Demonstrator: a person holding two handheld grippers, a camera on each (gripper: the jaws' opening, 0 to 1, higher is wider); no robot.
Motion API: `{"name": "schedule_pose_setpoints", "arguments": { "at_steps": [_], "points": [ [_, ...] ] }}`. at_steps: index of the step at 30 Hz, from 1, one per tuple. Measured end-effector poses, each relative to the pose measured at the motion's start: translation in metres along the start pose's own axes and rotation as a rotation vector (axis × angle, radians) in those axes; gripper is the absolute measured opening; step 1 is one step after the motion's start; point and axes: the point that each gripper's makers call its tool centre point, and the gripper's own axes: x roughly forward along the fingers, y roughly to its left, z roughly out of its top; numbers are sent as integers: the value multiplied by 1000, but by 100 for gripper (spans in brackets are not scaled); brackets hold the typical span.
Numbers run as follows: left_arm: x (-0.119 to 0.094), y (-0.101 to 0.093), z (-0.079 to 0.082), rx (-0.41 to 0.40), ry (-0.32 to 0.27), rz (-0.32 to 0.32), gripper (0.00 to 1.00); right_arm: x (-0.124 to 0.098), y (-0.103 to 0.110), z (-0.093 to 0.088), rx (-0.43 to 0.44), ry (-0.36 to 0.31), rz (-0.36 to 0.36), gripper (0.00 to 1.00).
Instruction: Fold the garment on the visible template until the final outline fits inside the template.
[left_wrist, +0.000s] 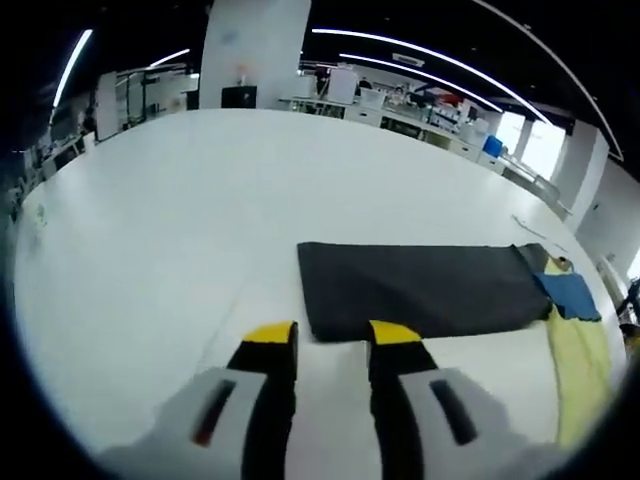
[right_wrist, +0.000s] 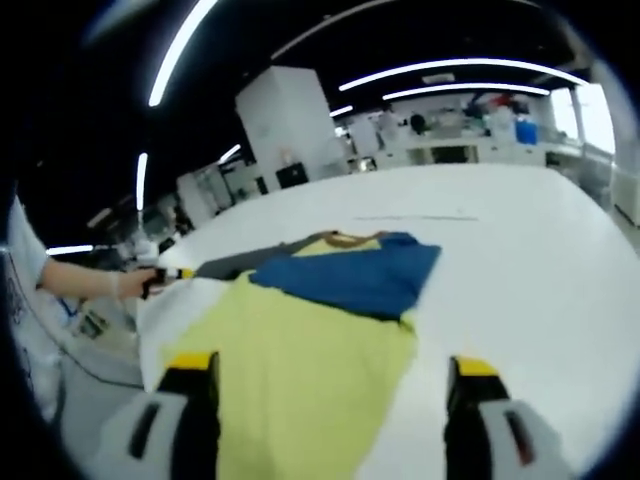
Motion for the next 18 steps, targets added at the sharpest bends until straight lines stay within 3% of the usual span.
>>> {"name": "schedule_pose_setpoints", "arguments": {
  "at_steps": [4, 5, 7, 10, 13, 15, 18],
  "points": [
    [-5, 0, -1, -40, 9, 12, 6, -2, 2, -2, -8, 4, -6, 93],
    [-7, -4, 2, -49, -12, 7, 3, -3, 3, -4, -9, 5, -8, 93],
    [-10, -12, 4, -70, -16, -16, 1, -5, 2, -5, 7, -2, -9, 93],
    [-13, -20, 11, -34, -28, -33, 0, -6, 2, -7, 20, -7, -10, 92],
    [-21, -44, 26, -42, -65, -90, 0, -6, 0, -11, 25, -1, -14, 92],
    [-26, -70, 38, 35, -109, -175, 0, -6, 1, -10, 28, -8, -14, 92],
    [-28, -107, 41, 132, -108, -256, 0, -6, 1, -9, 37, -20, -15, 91]
  ]
}}
